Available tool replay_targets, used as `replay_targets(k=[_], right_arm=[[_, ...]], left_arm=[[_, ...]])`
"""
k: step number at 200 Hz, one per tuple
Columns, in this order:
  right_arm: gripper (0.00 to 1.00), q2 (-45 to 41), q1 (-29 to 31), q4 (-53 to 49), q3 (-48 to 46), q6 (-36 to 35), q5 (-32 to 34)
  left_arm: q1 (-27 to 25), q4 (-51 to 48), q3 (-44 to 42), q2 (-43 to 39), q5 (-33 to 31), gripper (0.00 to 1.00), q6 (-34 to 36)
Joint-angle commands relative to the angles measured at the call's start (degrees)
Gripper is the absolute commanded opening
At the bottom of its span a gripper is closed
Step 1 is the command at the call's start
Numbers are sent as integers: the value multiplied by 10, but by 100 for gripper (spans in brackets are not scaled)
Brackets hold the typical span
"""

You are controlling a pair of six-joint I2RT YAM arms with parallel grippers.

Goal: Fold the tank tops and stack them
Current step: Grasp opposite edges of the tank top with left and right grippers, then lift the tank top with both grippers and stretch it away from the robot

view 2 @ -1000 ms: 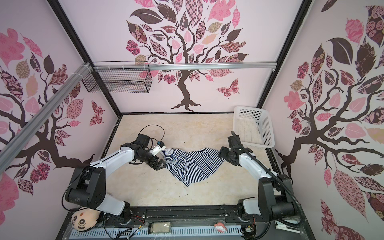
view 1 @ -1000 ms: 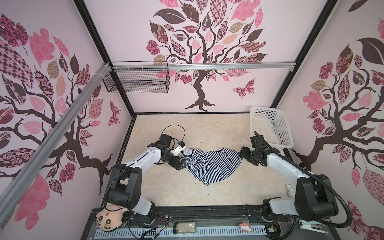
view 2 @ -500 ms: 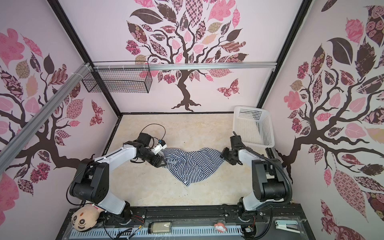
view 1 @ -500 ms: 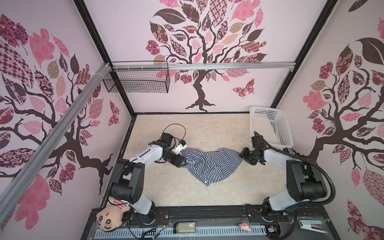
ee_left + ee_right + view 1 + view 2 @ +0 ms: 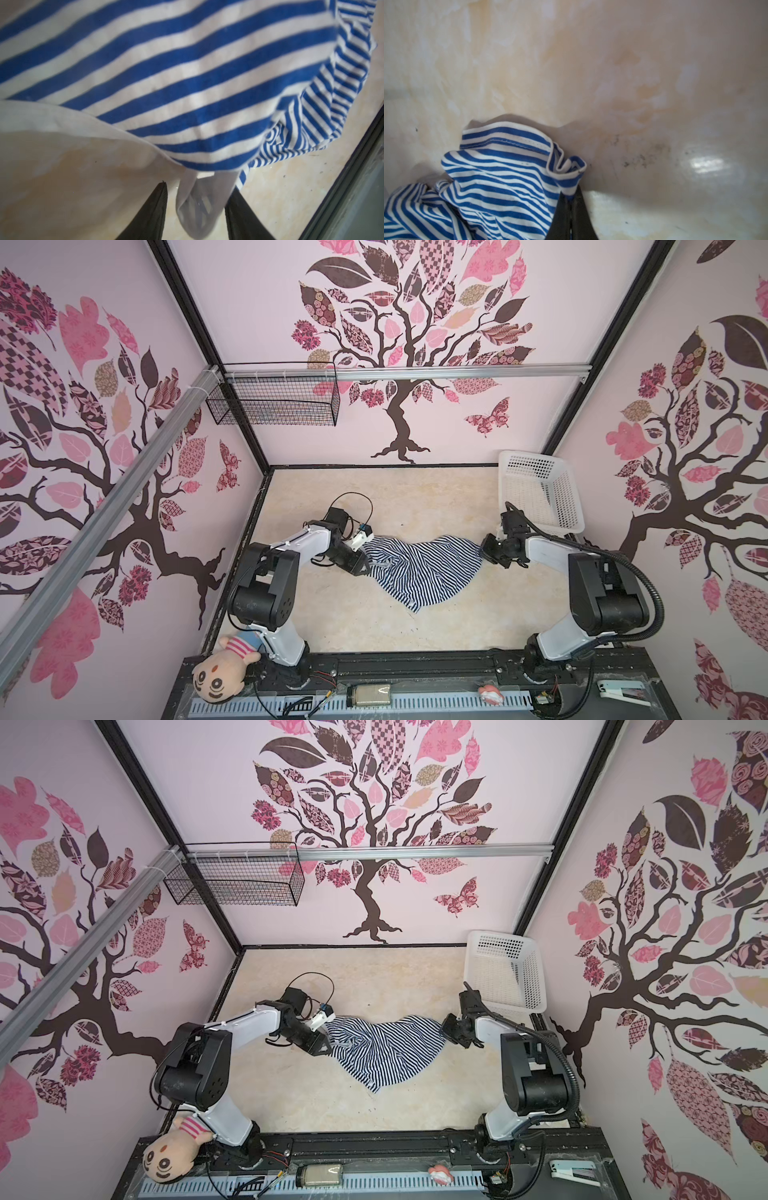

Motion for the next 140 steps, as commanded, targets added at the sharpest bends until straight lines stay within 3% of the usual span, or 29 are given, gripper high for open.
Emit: replay_targets(k=[1, 23, 42, 77, 108, 140], right_arm=[[0, -27, 2, -28, 4, 0, -12], [0, -90, 2, -61, 6, 3, -3], [0, -148, 3, -98, 15, 4, 8], [0, -228, 2, -171, 57, 0, 9], [0, -276, 2, -205, 99, 6, -25], [0, -306, 2, -235, 161, 20, -65]], left_arm=[[-1, -26, 22, -7, 23, 28, 10], [0, -50, 24, -46, 36, 14, 23], [0, -74, 28, -91, 40, 9, 29], [20, -123, 42, -168, 68, 8, 37], [88, -147, 66, -227, 146, 7, 19], [106, -162, 95, -289, 138, 7, -6]])
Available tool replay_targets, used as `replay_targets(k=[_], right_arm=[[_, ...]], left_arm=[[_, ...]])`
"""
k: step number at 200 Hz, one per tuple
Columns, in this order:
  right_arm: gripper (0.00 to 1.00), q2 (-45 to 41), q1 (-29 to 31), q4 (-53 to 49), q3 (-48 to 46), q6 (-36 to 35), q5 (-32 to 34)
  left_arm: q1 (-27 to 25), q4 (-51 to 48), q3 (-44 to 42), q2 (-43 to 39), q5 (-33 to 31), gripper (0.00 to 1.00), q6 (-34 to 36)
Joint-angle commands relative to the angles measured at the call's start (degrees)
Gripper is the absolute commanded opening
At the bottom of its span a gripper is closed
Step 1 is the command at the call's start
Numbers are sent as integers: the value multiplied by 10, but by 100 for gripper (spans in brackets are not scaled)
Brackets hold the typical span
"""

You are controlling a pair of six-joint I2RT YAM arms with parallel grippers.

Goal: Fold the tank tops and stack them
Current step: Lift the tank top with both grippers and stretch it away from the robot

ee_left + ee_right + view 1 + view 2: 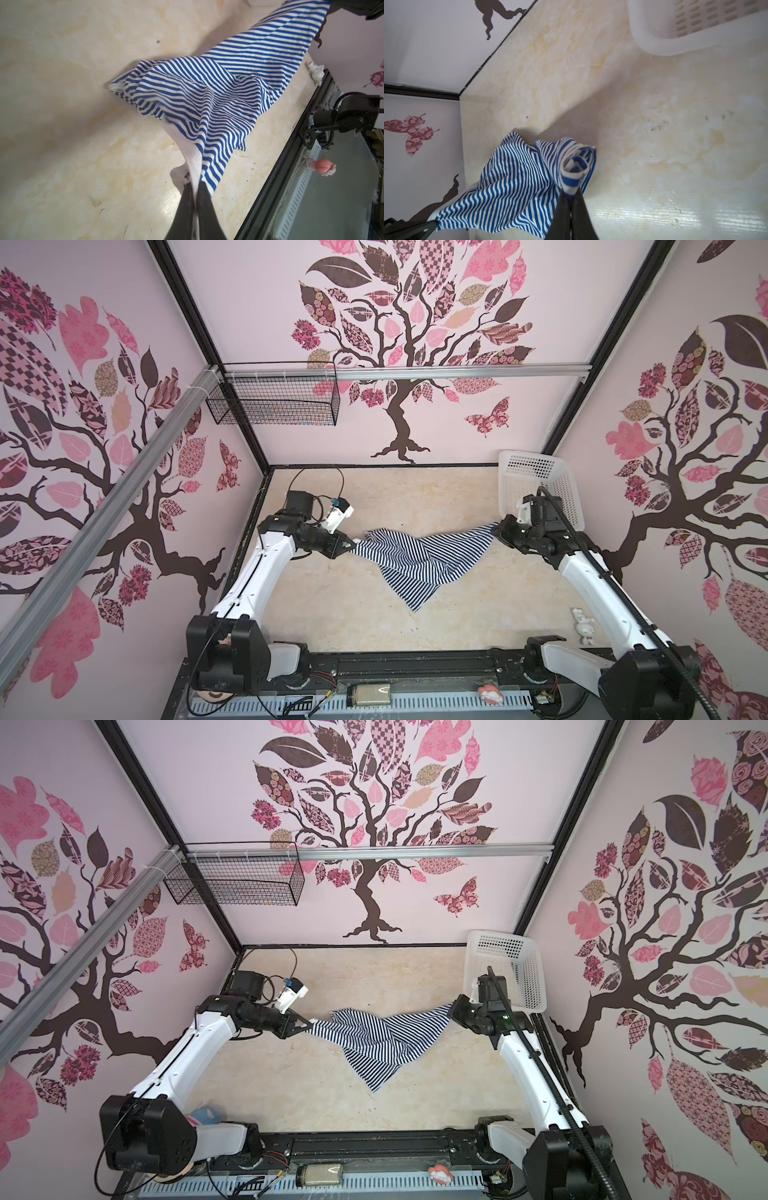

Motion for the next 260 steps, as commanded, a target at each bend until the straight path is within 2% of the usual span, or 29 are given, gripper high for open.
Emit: replay_targets(k=[1, 45, 64, 86, 111, 145, 163, 184, 199, 215, 227, 237, 248, 260], right_arm=[[0, -27, 1, -48, 57, 14, -35], [0, -35, 1, -69, 145, 23, -58], [0, -22, 2, -74, 178, 26, -63], [0, -3, 2, -39, 196, 37, -68], [0, 54, 1, -5, 231, 44, -79], [0, 170, 1, 51, 316, 61, -90], [0, 260, 1, 66, 410, 67, -101], [0, 372, 1, 9, 589, 67, -121], [0, 398, 6, 27, 652, 87, -131], [0, 395, 7, 51, 690, 100, -127], [0, 376, 8, 61, 687, 99, -127], [0, 346, 11, 81, 644, 97, -128], [0, 297, 13, 112, 550, 97, -135], [0, 228, 14, 168, 415, 102, -141]], left_arm=[[3, -24, 25, -44, 25, 7, -20], [5, -8, 71, -99, -37, 7, -59], [14, 11, 98, -104, -58, 7, -80], [44, 52, 133, -85, -54, 7, -112], [79, 71, 204, -6, -43, 7, -129], [83, 80, 309, 124, -44, 7, -120], [84, 83, 387, 206, -60, 8, -119], [97, 70, 518, 294, -62, 7, -139], [117, 68, 601, 327, -27, 7, -178], [135, 91, 645, 330, -6, 8, -215], [141, 105, 646, 316, -5, 9, -217], [142, 105, 628, 298, -6, 9, -203], [144, 115, 575, 263, -7, 10, -190], [153, 171, 459, 207, 3, 12, -196]])
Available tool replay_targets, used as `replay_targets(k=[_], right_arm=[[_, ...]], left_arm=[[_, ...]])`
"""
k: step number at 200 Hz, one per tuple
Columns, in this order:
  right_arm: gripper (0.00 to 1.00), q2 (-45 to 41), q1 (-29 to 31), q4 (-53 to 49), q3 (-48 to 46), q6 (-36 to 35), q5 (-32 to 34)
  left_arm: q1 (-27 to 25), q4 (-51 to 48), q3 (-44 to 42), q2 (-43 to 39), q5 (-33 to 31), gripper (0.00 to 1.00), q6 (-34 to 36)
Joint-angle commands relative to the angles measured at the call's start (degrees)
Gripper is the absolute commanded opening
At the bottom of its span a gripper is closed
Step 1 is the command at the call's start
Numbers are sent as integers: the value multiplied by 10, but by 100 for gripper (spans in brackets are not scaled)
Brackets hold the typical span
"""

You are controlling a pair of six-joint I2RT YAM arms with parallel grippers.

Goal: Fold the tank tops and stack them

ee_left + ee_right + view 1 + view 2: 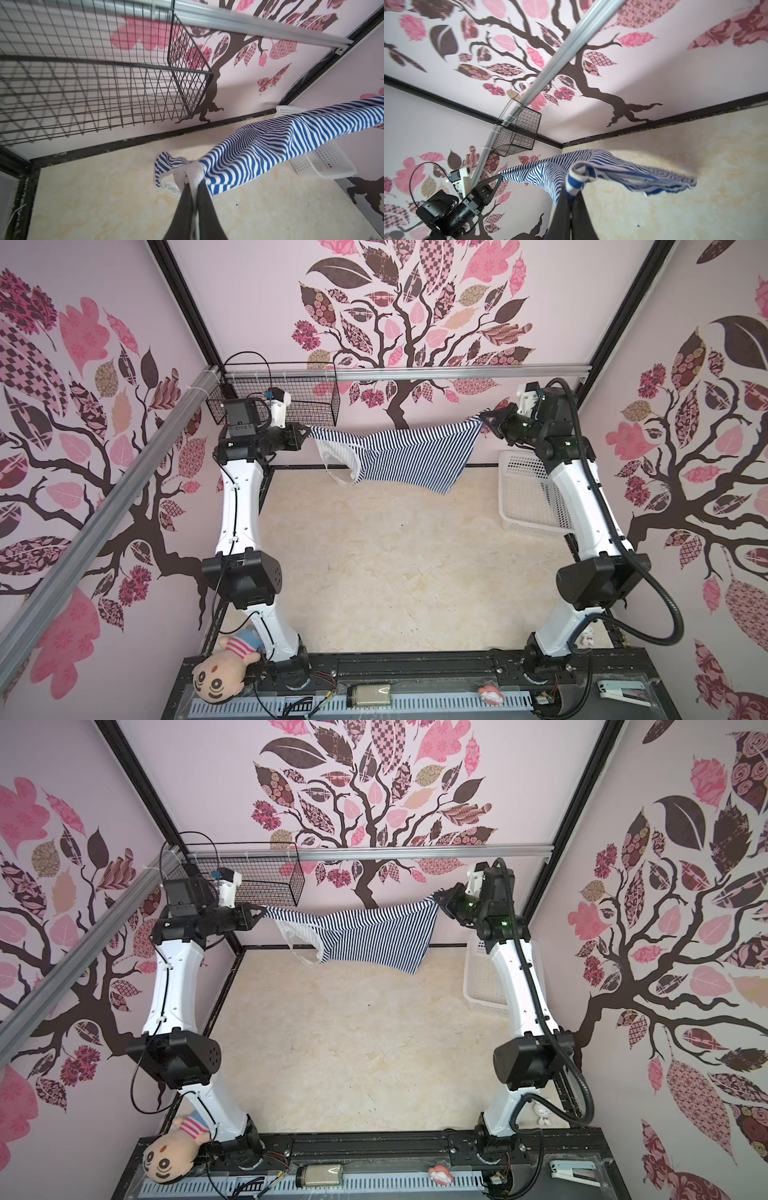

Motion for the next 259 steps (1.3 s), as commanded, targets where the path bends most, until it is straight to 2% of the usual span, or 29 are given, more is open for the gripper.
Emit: replay_targets(k=[1, 18, 37, 69, 103, 131, 142, 159, 167, 176, 188, 207, 234, 259], right_arm=[[0, -115, 8, 82, -167, 15, -22], [0, -198, 9, 117, -331, 18, -12], [0, -235, 13, 107, -452, 11, -26], [0, -266, 19, 96, -606, -12, -19], [0, -286, 19, 63, -689, -50, 2], [2, -287, 22, 31, -710, -75, 25], [8, -282, 25, 13, -709, -87, 50], [44, -278, 30, -25, -699, -107, 102], [54, -280, 30, -42, -694, -114, 119], [58, -287, 31, -57, -690, -120, 135], [60, -307, 31, -78, -687, -122, 166], [61, -357, 39, -101, -686, -118, 207], [57, -395, 106, -140, -658, -108, 292], [52, -387, 129, -112, -660, -107, 269]], left_arm=[[5, 69, -133, -93, 29, 12, -5], [6, 104, -280, -149, 20, 15, 39], [9, 71, -371, -139, 11, 15, 95], [17, -11, -441, -62, -26, 15, 205], [45, -79, -460, -20, -23, 19, 271], [46, -89, -466, -4, -56, 23, 294], [46, -89, -462, 3, -67, 24, 294], [46, -93, -455, 4, -66, 39, 283], [46, -96, -456, -6, -51, 46, 280], [45, -98, -462, -20, -24, 50, 274], [36, -97, -474, -47, 2, 53, 267], [2, -90, -489, -91, 4, 53, 259], [-64, -82, -501, -135, 18, 55, 242], [-127, -82, -498, -127, 6, 55, 242]])
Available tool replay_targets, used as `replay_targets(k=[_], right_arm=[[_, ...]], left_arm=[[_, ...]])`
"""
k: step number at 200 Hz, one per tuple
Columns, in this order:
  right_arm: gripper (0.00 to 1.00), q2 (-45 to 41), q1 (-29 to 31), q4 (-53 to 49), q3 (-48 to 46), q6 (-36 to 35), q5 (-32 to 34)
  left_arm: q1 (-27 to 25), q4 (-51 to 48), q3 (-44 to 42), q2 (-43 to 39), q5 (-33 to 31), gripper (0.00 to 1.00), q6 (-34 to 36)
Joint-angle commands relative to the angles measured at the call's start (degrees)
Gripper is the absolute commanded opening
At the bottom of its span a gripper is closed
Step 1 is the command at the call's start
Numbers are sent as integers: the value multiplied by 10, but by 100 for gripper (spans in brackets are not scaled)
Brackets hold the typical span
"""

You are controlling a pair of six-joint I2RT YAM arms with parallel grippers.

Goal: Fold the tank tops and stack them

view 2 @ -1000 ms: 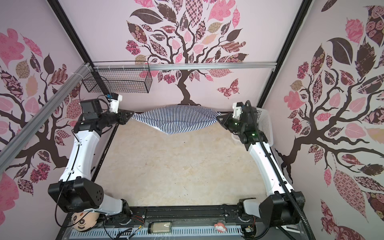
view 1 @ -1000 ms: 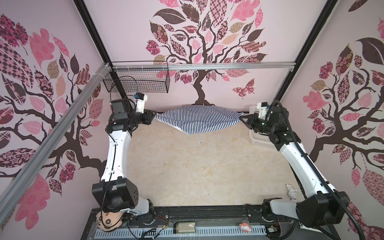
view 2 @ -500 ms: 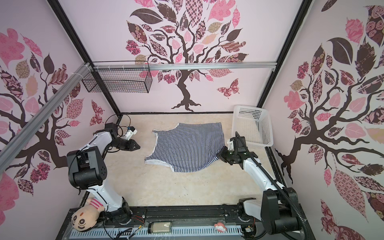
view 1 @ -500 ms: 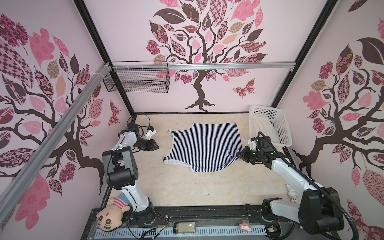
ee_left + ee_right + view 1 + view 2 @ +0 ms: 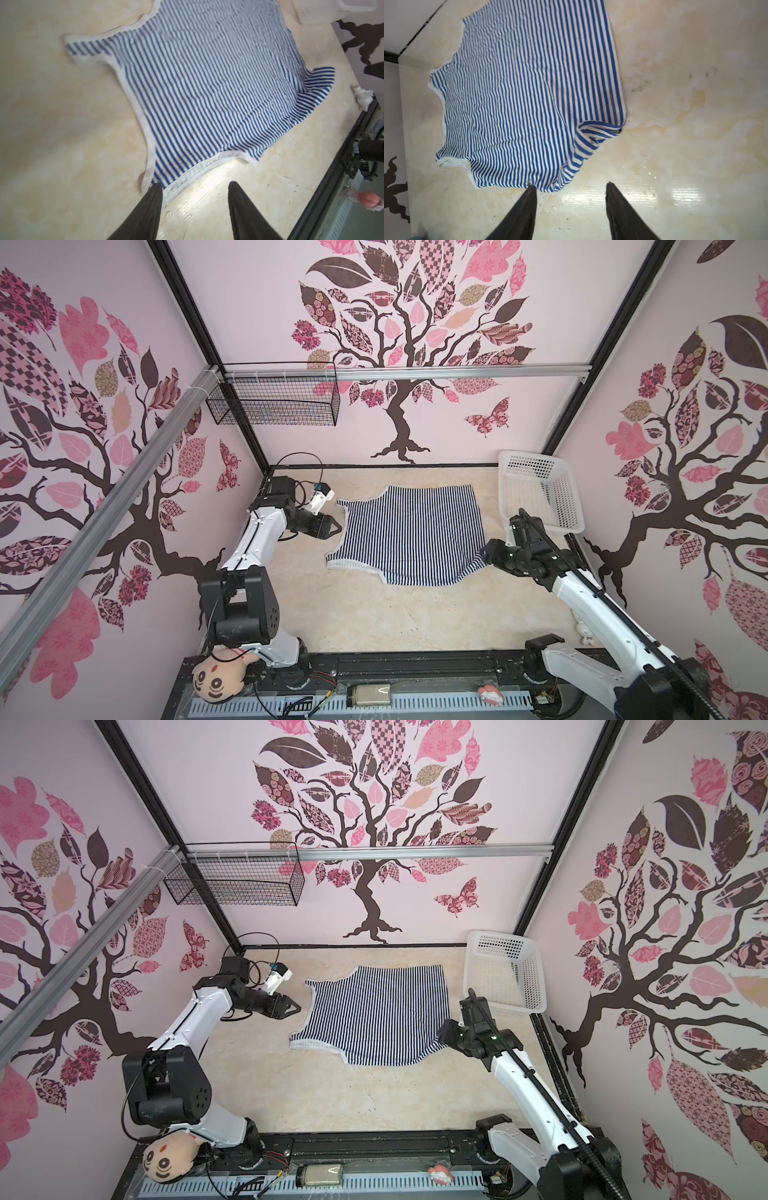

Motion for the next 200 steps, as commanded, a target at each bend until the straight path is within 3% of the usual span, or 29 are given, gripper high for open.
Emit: replay_targets(k=[1, 44, 76, 120, 171, 200], right_arm=[[52, 9, 17, -10, 15, 0, 25], [63, 68, 17, 33, -3, -11, 58], [63, 115, 16, 77, 0, -13, 55], [40, 158, -9, 88, 9, -4, 60], [51, 134, -10, 75, -2, -9, 65], [40, 152, -11, 100, -22, -3, 28]], left_arm=[[-43, 2, -9, 14, 4, 55, -6], [-78, 26, -11, 102, -46, 56, -8], [-79, 34, -16, 149, -74, 56, -7], [-79, 47, -35, 165, -103, 56, -12], [-79, 53, -36, 190, -111, 56, -24], [-79, 57, -34, 199, -119, 56, -41]])
